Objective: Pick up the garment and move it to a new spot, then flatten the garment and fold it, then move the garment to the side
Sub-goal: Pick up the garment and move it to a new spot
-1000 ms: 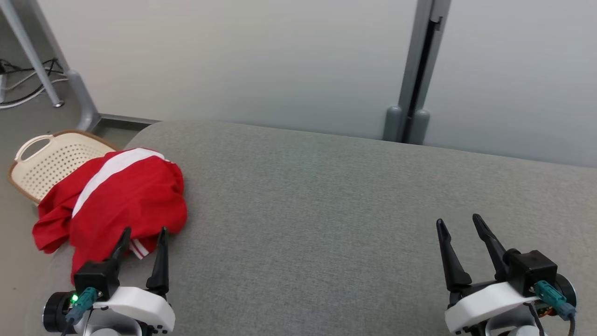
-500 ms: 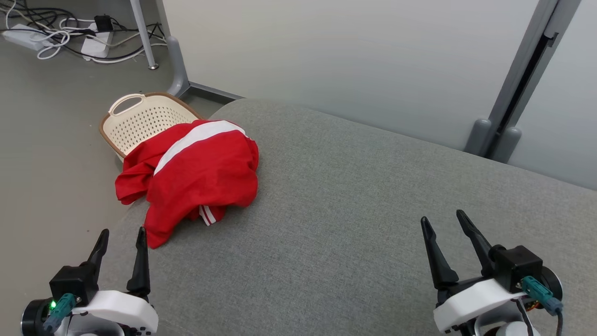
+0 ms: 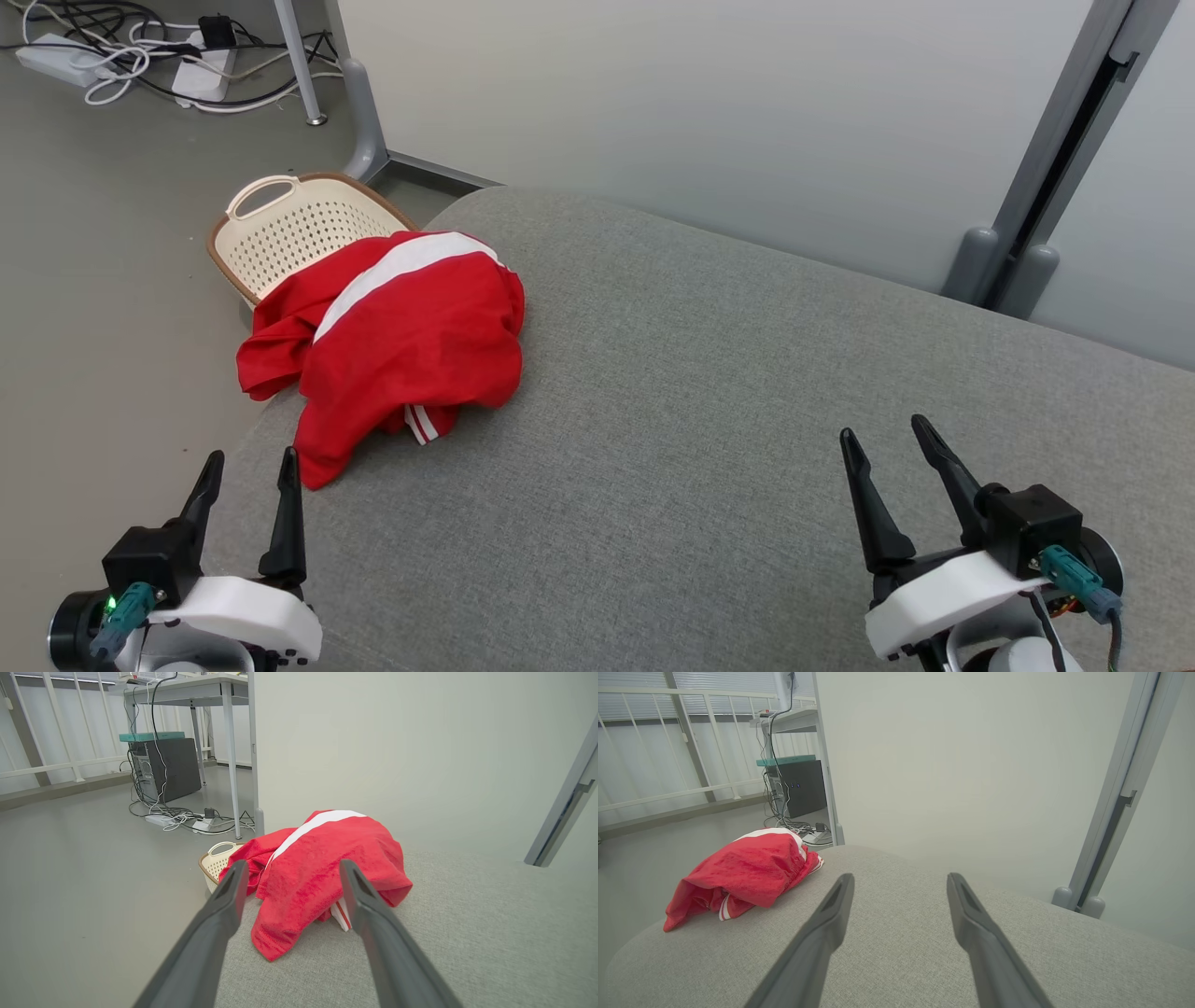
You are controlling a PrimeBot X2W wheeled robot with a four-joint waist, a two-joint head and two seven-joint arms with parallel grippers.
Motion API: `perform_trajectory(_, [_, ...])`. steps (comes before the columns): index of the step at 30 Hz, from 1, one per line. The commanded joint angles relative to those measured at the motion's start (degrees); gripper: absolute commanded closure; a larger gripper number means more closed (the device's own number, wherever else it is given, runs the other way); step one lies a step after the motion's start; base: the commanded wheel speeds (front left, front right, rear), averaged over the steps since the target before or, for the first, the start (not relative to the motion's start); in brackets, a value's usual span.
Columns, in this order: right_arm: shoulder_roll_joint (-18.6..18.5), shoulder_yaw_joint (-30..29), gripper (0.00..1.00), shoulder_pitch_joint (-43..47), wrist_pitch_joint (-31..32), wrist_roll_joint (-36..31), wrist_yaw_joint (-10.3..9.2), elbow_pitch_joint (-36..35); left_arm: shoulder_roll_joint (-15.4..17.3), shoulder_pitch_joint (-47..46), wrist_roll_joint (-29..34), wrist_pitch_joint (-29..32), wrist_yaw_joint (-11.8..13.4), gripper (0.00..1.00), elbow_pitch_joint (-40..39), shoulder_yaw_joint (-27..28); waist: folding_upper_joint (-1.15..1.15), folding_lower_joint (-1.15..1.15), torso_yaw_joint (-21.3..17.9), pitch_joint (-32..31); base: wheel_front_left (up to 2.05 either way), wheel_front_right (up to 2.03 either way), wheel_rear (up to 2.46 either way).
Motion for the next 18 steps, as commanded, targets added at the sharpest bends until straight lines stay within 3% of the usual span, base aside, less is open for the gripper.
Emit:
perform_trajectory(1, [-0.3,-0.1,0.00,-0.2,0.0,0.1,-0.02,0.2,0.2,-0.9,0.3,0.0,-0.1,0.00,0.0,0.1,0.00,0.00,0.0,0.1,0.00,0.00,0.00])
perform_trajectory(8, [-0.7,-0.2,0.00,0.2,0.7,-0.6,-0.02,-0.7,-0.6,-4.7,-0.5,0.3,-1.1,0.00,3.5,-2.4,0.00,0.00,0.5,1.7,0.00,0.00,0.00])
perform_trajectory(18, [-5.3,1.8,0.00,-5.5,5.0,-1.9,-0.02,-5.4,-1.0,-21.3,-4.8,2.9,-2.4,0.00,18.2,-5.2,0.00,0.00,-4.9,13.7,0.00,0.00,0.00])
